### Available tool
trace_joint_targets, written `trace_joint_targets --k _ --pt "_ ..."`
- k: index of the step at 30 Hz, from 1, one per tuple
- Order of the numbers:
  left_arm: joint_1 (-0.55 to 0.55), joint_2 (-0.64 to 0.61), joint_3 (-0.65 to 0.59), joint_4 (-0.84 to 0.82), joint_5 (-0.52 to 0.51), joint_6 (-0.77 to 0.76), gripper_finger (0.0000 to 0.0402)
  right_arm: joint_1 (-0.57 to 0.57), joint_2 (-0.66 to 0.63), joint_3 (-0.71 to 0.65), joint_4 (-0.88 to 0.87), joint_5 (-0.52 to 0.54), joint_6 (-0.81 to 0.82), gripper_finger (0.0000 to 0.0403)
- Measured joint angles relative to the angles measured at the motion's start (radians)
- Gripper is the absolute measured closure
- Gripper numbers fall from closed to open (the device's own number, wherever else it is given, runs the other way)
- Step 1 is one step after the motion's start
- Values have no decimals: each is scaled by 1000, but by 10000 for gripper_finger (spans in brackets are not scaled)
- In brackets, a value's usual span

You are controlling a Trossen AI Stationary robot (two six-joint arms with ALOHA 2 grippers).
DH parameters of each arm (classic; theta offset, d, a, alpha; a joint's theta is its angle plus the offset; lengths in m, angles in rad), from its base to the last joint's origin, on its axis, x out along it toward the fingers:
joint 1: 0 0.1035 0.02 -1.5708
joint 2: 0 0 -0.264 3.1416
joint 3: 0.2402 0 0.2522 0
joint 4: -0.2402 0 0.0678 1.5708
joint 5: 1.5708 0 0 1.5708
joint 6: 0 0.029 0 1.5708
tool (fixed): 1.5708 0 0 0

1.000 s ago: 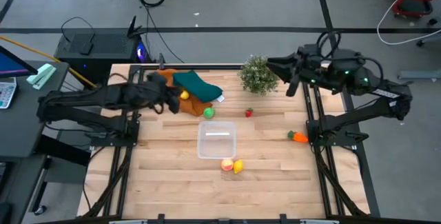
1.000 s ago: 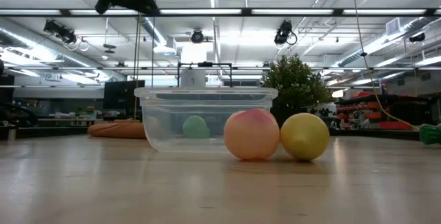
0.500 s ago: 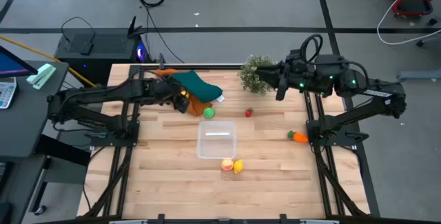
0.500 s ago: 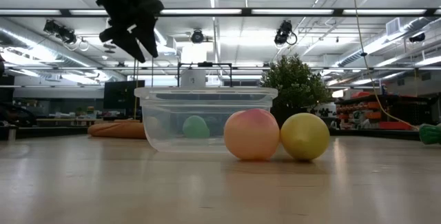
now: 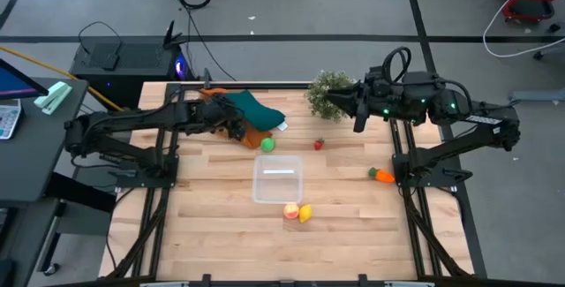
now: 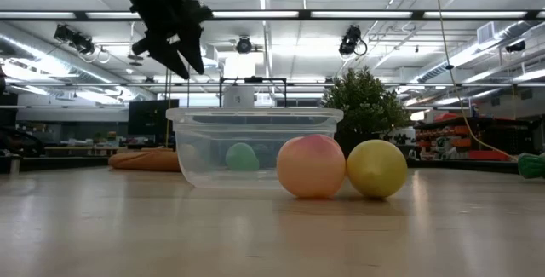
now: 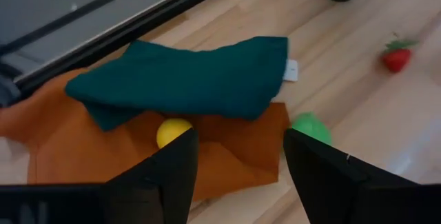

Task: Pick and placing Produce into tupperware
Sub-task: Put the top yellow lemon into the transparent container

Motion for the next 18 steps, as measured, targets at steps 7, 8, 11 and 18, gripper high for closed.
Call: trace_joint_targets --k 7,8,11,18 --pt "60 164 0 -2 104 -88 168 -2 -2 0 -56 -2 -27 323" --pt "65 185 0 -2 128 -103 165 -2 -2 0 -65 -2 -27 323" --pt "77 230 -1 -2 153 -138 157 -2 -2 0 -87 -2 -27 323" --pt "114 231 -1 -10 148 -155 123 -2 -2 0 -153 -29 -14 323"
